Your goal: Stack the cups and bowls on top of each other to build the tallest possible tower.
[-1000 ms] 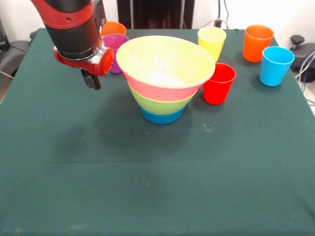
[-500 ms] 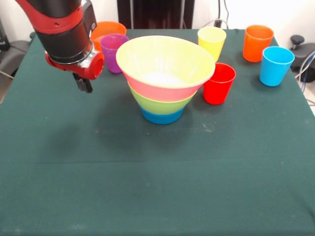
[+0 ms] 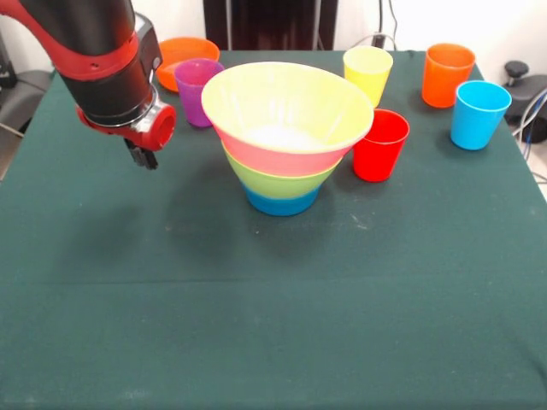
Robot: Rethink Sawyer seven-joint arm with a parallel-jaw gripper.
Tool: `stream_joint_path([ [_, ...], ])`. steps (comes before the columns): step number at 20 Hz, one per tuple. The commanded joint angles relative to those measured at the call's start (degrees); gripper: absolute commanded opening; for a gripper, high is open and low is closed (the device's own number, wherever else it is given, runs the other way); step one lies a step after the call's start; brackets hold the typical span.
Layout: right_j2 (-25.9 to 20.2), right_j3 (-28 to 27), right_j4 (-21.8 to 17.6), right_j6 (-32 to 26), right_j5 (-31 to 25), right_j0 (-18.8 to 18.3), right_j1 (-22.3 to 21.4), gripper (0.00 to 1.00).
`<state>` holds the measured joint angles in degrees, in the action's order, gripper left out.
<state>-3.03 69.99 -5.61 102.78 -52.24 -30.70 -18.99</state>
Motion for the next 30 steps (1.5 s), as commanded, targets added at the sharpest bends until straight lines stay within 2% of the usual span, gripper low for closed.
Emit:
stream_joint_path([
  [1, -4.20, -3.30, -4.65, -6.13, 3.05, -0.33, 2.95, 0.00],
  [5, -4.37, -3.23, -4.85, -6.19, 4.29, -0.45, 3.49, 0.00],
  [30, -5.11, -7.15, -4.89, -9.03, 1.55, -1.10, 5.76, 0.00],
])
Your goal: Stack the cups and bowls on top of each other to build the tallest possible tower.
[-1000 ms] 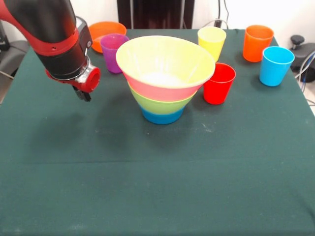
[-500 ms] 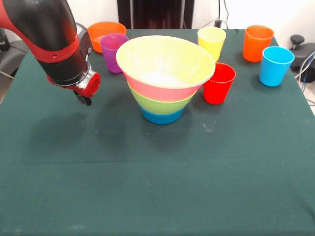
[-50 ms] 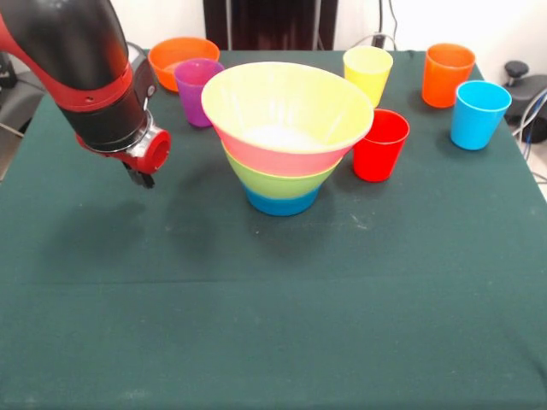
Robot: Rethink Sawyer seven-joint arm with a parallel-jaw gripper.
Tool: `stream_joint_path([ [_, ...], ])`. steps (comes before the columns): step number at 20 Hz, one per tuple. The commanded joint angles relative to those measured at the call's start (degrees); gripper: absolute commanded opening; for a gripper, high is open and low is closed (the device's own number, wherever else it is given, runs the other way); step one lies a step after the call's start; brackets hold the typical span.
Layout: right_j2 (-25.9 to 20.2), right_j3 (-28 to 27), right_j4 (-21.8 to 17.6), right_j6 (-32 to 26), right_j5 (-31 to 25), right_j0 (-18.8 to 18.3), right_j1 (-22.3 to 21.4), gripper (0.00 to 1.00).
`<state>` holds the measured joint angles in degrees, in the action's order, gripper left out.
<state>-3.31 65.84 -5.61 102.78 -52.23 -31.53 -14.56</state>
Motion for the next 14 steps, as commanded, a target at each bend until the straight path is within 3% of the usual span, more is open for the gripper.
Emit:
stream_joint_path([
  [1, -4.87, -3.19, -4.89, -9.10, 1.41, -0.27, 1.42, 0.00],
  [14, -4.72, -3.14, -4.86, -8.94, 1.09, -0.32, 1.23, 0.00],
])
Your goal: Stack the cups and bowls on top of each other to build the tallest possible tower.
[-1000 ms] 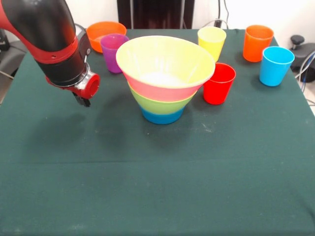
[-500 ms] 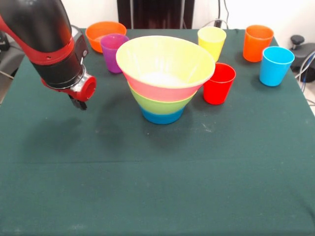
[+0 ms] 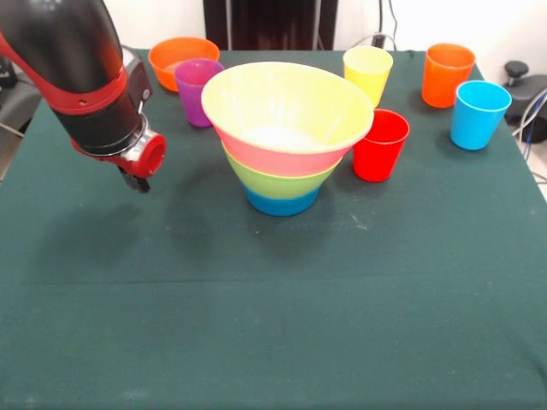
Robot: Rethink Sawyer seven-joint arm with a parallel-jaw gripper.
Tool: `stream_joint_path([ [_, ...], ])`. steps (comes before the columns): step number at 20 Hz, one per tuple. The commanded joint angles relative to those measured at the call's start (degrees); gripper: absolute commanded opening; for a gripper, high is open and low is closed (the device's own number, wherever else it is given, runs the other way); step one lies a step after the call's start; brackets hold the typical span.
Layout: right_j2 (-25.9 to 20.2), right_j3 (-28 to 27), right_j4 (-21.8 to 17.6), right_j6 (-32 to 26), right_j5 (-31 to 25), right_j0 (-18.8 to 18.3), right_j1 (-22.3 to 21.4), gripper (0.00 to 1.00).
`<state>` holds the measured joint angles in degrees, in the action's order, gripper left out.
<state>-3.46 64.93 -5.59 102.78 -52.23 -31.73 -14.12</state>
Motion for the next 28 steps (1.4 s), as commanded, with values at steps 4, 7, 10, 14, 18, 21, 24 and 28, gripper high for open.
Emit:
stream_joint_path([
  [4, -4.64, -2.56, -4.94, -9.16, 1.07, -0.17, 1.04, 0.00],
  [7, -4.69, -2.90, -4.94, -9.36, 0.84, -0.17, 1.13, 0.00],
  [10, -4.82, -3.51, -4.87, -9.58, 0.33, -0.15, 1.36, 0.00],
  [14, -5.20, -6.23, -4.93, -10.55, -1.38, 0.07, 2.60, 0.00],
  [18, -4.84, -8.01, -4.67, -10.05, -3.19, 0.63, 3.10, 0.00],
  [21, -4.68, -6.91, -4.44, -9.99, -2.96, 0.39, 2.54, 0.00],
  [24, -4.65, -7.60, -4.54, -10.72, -4.13, 0.32, 2.70, 0.00],
  [28, -4.69, -7.51, -4.53, -10.95, -3.97, 0.21, 2.76, 0.00],
])
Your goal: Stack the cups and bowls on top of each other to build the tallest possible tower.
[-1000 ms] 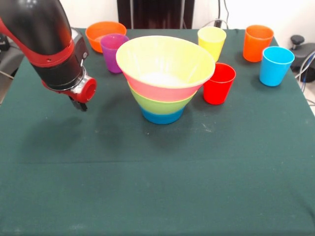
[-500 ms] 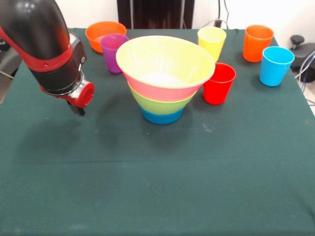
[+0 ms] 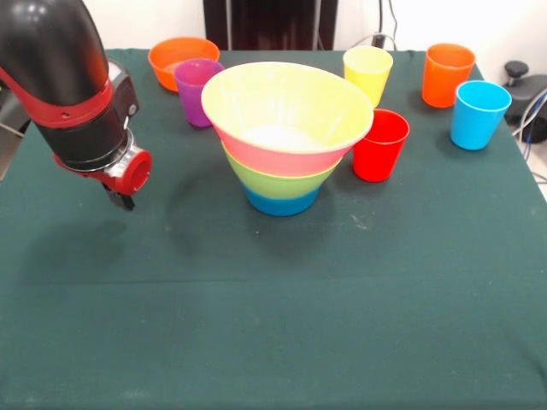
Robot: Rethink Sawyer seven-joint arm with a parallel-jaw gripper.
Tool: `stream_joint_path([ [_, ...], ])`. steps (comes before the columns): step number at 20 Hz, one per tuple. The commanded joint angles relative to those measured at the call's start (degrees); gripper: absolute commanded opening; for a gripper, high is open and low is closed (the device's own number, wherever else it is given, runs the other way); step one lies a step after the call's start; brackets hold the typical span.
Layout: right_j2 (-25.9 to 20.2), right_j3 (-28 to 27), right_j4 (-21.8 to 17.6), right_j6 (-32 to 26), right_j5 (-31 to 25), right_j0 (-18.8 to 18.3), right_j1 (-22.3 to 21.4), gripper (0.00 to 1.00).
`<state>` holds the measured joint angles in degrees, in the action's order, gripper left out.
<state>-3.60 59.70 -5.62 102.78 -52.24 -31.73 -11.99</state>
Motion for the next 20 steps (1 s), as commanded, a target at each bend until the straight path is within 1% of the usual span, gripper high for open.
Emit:
stream_joint_path([
  [1, -4.55, -2.22, -4.53, -10.95, -3.78, 0.22, 0.65, 0.00],
  [20, -4.88, -4.24, -4.50, -11.67, -4.28, 0.47, 2.05, 0.00],
])
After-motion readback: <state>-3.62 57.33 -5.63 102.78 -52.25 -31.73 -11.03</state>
